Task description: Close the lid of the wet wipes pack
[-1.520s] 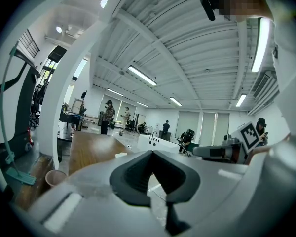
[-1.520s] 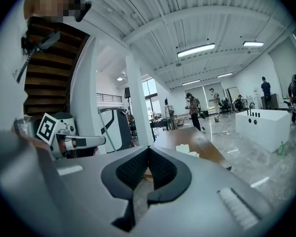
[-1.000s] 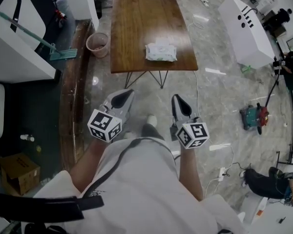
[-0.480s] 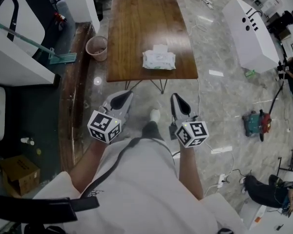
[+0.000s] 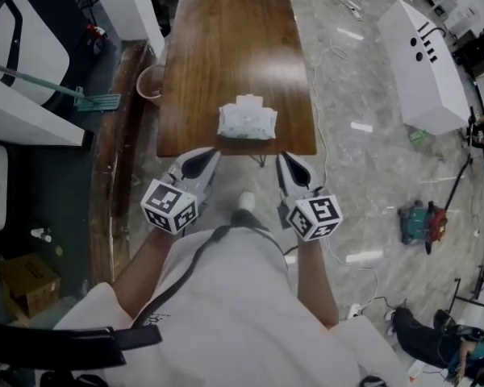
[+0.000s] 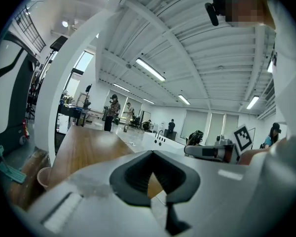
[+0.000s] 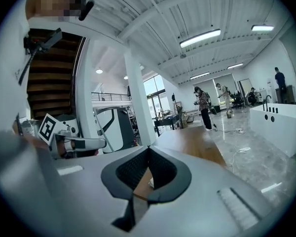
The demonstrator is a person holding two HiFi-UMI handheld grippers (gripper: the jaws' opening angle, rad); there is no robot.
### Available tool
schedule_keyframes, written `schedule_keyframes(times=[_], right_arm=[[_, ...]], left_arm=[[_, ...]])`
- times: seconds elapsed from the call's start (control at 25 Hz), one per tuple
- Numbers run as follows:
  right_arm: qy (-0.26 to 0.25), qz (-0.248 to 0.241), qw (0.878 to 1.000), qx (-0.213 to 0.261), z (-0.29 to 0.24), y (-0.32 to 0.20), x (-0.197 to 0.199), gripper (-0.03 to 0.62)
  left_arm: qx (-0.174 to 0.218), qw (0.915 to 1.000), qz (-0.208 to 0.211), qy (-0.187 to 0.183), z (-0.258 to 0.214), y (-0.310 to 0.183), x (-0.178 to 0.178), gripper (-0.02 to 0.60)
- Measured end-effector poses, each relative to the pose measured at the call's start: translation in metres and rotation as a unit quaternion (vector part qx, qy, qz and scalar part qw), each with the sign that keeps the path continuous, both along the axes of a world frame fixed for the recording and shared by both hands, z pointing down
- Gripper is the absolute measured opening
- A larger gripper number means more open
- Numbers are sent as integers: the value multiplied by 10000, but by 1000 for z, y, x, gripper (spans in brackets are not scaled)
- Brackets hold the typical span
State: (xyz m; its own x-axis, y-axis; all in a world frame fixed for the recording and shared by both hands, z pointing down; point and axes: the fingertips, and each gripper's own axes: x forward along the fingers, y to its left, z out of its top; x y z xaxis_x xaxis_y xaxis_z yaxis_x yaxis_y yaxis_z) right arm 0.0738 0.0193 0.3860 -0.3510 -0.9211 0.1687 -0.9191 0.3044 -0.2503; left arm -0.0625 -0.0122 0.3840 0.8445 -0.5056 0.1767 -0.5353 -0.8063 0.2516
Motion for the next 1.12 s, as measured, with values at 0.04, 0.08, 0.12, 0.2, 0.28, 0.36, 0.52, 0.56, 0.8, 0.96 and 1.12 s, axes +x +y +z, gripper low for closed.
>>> schedule_keyframes(times=[0.04, 0.08, 0.12, 0.2, 0.28, 0.36, 0.52, 0.56, 0.8, 0.96, 1.12], right_arm=[[-1, -74, 10000, -19, 1, -7, 6, 8], [9, -154, 9999, -38, 3, -14, 12, 8], [26, -240, 9997, -58, 5, -21, 18, 8], [49, -423, 9990, -109, 8, -33, 28, 8], [50, -614, 9980, -168, 11, -44, 36, 8], [36, -816, 9964, -232, 16, -53, 42, 8], [39, -1225, 9920, -308, 26, -66, 52, 8], [44, -1306, 9909, -316, 28, -69, 55, 8], [-38, -1489, 9882, -353, 42, -85, 69, 8], [-77, -1581, 9867, -369, 46, -91, 66, 8], [-109, -1553, 9869, -419, 50, -98, 68, 8]], left_arm=[[-33, 10000, -61, 7, 1, -7, 7, 2], [-50, 9999, -130, -7, 2, -13, 13, 2], [-53, 9998, -204, -38, 3, -20, 18, 2], [-67, 9993, -345, -103, 7, -32, 28, 2], [-114, 9987, -473, -134, 10, -44, 39, 2], [-153, 9981, -577, -122, 13, -54, 52, 2], [-99, 9974, -705, -85, 12, -68, 77, 2], [-94, 9972, -731, -84, 12, -69, 81, 2], [-183, 9959, -832, -290, 24, -71, 88, 2], [-214, 9954, -839, -402, 26, -77, 88, 2], [-225, 9958, -790, -409, 27, -86, 91, 2]])
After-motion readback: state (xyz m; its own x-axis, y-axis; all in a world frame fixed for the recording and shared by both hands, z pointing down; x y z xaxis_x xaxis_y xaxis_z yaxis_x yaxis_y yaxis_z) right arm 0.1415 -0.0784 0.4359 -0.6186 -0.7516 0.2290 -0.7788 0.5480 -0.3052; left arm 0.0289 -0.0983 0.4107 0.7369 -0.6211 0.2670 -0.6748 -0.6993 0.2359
